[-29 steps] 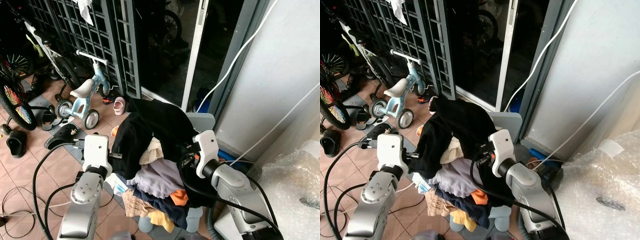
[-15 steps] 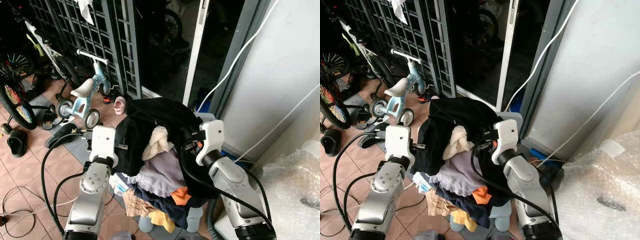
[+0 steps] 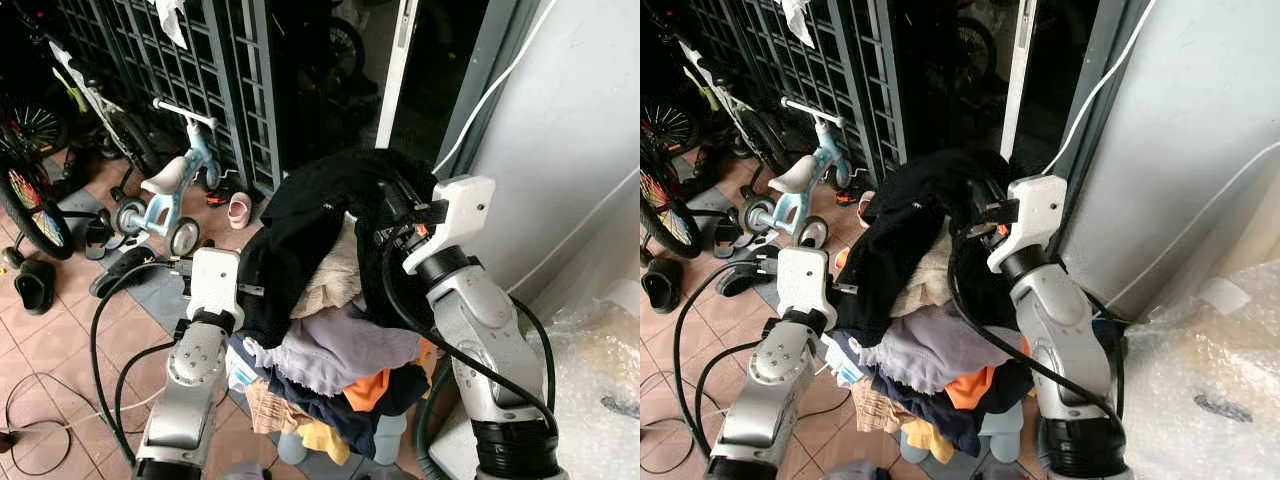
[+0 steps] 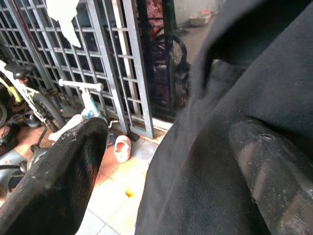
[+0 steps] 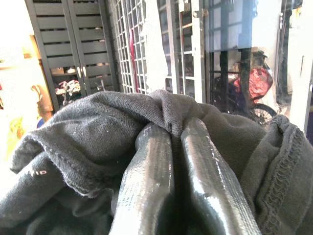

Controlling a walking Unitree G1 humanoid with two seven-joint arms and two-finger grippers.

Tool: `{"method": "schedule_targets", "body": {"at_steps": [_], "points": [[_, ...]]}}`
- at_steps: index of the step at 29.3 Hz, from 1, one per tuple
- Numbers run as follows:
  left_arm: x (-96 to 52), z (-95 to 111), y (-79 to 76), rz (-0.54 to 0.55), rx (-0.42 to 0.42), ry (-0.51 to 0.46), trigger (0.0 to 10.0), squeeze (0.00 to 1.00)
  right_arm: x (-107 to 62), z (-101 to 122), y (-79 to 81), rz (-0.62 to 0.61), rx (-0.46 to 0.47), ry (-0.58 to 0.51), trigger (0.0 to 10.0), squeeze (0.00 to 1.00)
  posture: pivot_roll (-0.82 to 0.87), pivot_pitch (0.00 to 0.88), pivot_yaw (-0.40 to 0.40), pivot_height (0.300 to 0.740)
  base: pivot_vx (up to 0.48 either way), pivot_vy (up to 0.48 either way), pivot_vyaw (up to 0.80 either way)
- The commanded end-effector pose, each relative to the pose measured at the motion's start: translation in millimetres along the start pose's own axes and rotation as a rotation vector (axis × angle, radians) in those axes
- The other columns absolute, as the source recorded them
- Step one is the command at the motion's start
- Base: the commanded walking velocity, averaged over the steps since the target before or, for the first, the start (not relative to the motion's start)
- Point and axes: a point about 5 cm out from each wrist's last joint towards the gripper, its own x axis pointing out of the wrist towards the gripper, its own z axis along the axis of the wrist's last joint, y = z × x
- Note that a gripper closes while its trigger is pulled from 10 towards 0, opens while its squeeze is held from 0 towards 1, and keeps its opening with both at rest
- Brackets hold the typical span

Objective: Clothes washing

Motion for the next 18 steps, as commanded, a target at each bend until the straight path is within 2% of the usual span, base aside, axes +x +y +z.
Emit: {"method": "schedule_targets", "body": {"at_steps": [1, 4, 5, 7, 8, 18], "points": [[1.5, -1, 0.7, 0.010, 0.009, 0.004, 10.0, 0.00, 0.3, 6, 4.6, 0.020, -0.007, -0.025, 0.0, 0.00, -0.05, 0.000, 0.011, 0.740, 0.000, 0.000, 0.00], [0.3, -1, 0.2, 0.013, 0.008, 0.002, 10.0, 0.00, -2.5, 2, 5.8, 0.023, -0.015, 0.002, 0.0, 0.00, -0.05, 0.000, 0.009, 0.740, 0.000, 0.000, 0.00], [-0.5, -2, 0.2, 0.015, 0.007, 0.003, 10.0, 0.00, -3.6, -1, 4.8, 0.015, -0.017, 0.016, 2.1, 0.00, -0.05, 0.000, 0.009, 0.740, -0.270, 0.000, 0.00], [-0.7, -2, 0.2, 0.016, 0.006, 0.003, 10.0, 0.00, -3.9, -2, 4.2, 0.011, -0.018, 0.021, 2.1, 0.00, -0.05, 0.000, 0.009, 0.740, -0.270, 0.000, 0.00], [-1.2, -2, 0.2, 0.017, 0.006, 0.004, 10.0, 0.00, -4.5, -4, 1.8, -0.006, -0.021, 0.033, 10.0, 0.00, -0.05, 0.000, 0.009, 0.740, -0.285, 0.000, 0.00], [-1.6, -2, 1.8, 0.011, 0.011, 0.008, 10.0, 0.00, -5.0, -5, -3.4, -0.047, -0.036, 0.038, 10.0, 0.00, -0.05, 0.000, 0.014, 0.740, -0.304, 0.000, 0.00]]}}
